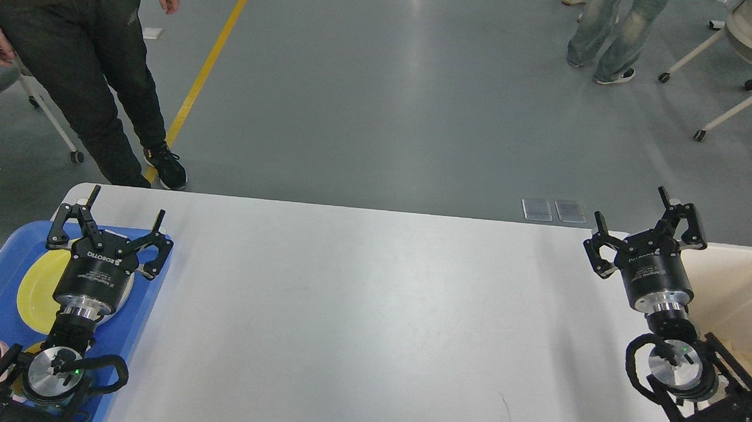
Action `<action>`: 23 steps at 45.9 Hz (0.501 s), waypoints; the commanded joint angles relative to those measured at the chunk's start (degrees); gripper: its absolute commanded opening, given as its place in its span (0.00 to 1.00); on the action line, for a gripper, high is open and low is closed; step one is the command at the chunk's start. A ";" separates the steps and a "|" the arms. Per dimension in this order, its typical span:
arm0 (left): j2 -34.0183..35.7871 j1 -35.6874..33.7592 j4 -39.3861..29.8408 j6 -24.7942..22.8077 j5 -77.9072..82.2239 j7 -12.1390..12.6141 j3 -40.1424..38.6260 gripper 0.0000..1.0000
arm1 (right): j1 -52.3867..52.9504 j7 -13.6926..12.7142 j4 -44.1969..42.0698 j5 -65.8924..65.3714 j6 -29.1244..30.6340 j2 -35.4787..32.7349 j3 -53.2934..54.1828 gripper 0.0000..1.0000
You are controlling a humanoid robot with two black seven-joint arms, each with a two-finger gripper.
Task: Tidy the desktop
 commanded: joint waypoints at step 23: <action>0.00 0.00 0.00 0.00 0.00 0.00 0.00 0.96 | -3.73 2.67 4.13 -3.01 -5.69 2.15 0.89 1.00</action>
